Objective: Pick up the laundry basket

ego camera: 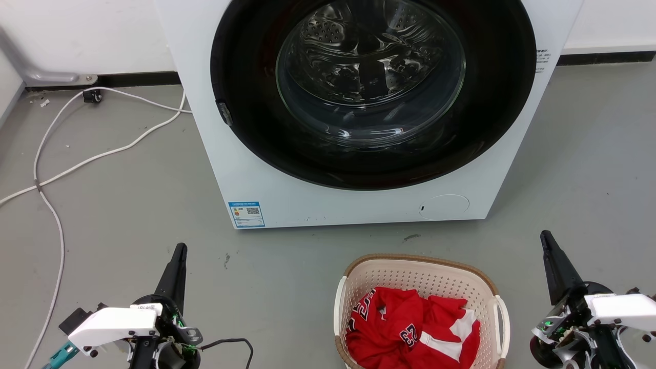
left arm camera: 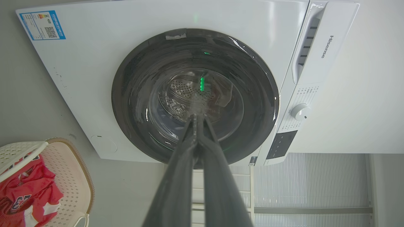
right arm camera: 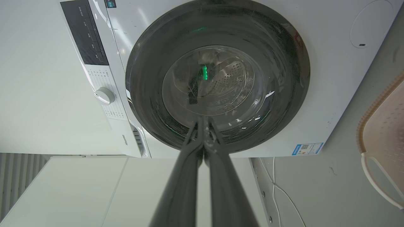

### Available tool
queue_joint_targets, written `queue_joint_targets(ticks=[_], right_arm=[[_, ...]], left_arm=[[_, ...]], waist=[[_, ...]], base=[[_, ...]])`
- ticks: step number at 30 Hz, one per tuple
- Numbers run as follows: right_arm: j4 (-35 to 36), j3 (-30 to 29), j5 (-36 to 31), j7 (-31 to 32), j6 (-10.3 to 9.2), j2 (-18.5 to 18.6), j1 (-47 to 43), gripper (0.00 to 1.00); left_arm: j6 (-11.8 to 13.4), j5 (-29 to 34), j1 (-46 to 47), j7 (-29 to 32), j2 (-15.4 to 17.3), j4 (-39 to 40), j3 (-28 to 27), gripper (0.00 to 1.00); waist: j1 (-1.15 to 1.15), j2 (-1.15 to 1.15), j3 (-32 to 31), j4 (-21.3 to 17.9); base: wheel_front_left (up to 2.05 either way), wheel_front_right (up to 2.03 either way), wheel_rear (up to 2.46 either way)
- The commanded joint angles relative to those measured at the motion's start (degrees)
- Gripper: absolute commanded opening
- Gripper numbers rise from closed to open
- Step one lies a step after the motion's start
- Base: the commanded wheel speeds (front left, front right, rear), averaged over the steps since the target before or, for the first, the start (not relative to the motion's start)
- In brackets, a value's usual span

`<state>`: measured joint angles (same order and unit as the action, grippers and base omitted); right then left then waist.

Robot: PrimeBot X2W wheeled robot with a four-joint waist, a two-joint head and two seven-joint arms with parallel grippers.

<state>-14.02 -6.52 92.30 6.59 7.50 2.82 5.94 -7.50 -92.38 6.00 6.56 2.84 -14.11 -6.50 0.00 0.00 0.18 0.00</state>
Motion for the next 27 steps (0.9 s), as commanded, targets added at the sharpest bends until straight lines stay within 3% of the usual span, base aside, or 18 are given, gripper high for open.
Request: queue_joint_targets(ticks=[1,8,9,17,27], right_arm=[[-0.04,-0.03,0.22,0.09,-0.02,0.11,0.59,0.0],[-0.04,-0.03,0.22,0.09,-0.02,0.11,0.59,0.0],[-0.14,0.02,-0.02,-0.03,0.01,-0.01,-0.09,1.0],[-0.8,0.5,-1.91,-1.76,-0.01,-0.07,-1.26,1.0],[3.18,1.13,-15.45,-4.5,-0.01,-0.05,-1.54,1.0]], left_arm=[[-0.14,-0.08,0.51,0.14,0.07,-0.01,-0.14,0.0],[-0.14,-0.08,0.51,0.13,0.07,-0.01,-0.14,0.0],[0.0,0.0,-0.09,-0.02,-0.02,-0.17,0.04,1.0],[0.01,1.9,-1.08,-1.77,-0.15,-0.28,0.5,1.0],[1.19,12.51,-0.85,-4.51,-0.11,2.32,0.35,1.0]], waist=[[0.0,0.0,0.0,0.0],[0.0,0.0,0.0,0.0],[0.0,0.0,0.0,0.0],[0.0,0.0,0.06,0.0],[0.0,0.0,0.24,0.04]], base=[[0.0,0.0,0.0],[0.0,0.0,0.0],[0.0,0.0,0.0],[0.0,0.0,0.0],[0.0,0.0,0.0]])
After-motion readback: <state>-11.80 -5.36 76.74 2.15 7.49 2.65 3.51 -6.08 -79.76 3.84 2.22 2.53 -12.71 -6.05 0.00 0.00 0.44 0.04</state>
